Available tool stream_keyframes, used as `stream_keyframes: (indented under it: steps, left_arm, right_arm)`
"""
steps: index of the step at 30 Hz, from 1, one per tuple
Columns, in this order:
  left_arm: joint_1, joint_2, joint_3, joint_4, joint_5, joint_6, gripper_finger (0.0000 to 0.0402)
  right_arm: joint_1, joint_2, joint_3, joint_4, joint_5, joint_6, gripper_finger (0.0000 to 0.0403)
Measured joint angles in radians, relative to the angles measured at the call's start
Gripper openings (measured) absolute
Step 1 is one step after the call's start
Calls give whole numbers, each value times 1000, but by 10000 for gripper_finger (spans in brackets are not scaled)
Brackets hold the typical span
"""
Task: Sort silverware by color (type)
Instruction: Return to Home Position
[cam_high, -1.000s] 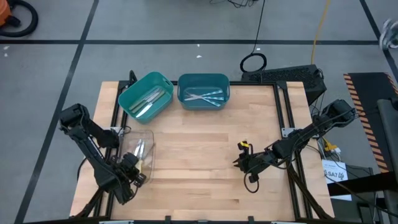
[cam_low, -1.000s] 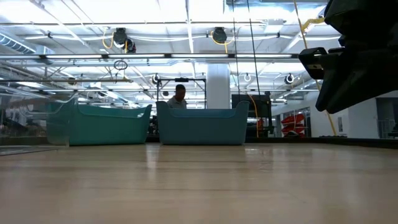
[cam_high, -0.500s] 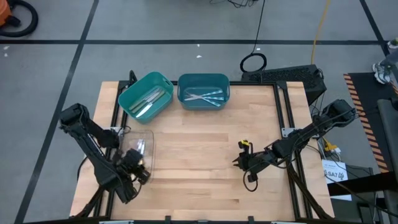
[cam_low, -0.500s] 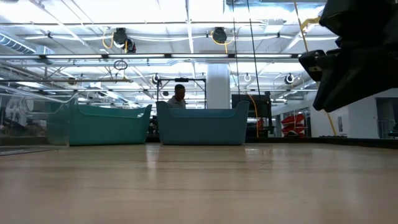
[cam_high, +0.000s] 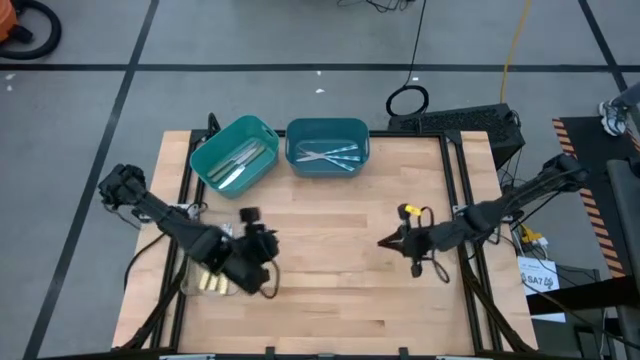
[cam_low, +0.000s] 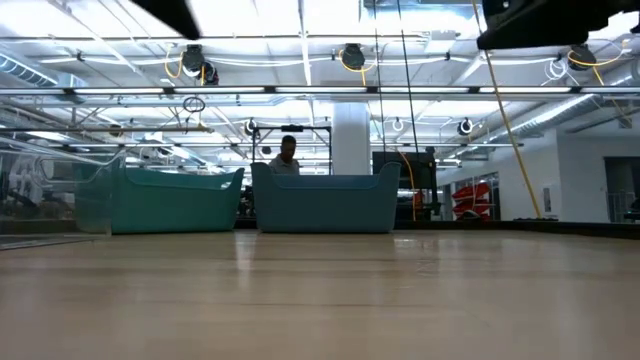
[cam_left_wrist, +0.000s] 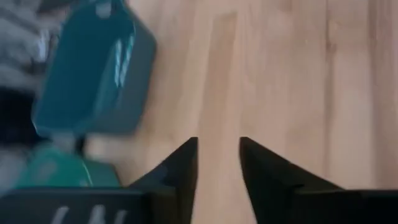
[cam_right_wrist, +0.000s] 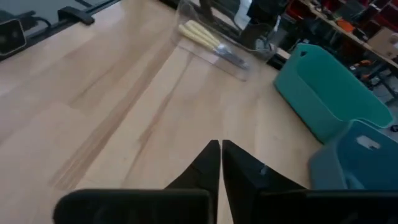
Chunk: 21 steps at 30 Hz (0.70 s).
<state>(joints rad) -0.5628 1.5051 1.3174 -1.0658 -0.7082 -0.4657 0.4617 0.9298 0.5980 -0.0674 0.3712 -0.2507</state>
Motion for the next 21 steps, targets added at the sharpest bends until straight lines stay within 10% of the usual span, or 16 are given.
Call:
stream_keyframes:
  steps: [7,15,21]
  left_arm:
    - [168,0,0,199,0,299,36]
    - [326,0,0,365,32,453,26]
    - [517,-13,-112,603,527,667,26]
  right_arm:
    - [-26,-132,0,-96,-1,-5,4]
    - [-32,-241,0,-95,-1,1,5]
    - [-32,-297,-52,-99,-1,2,5]
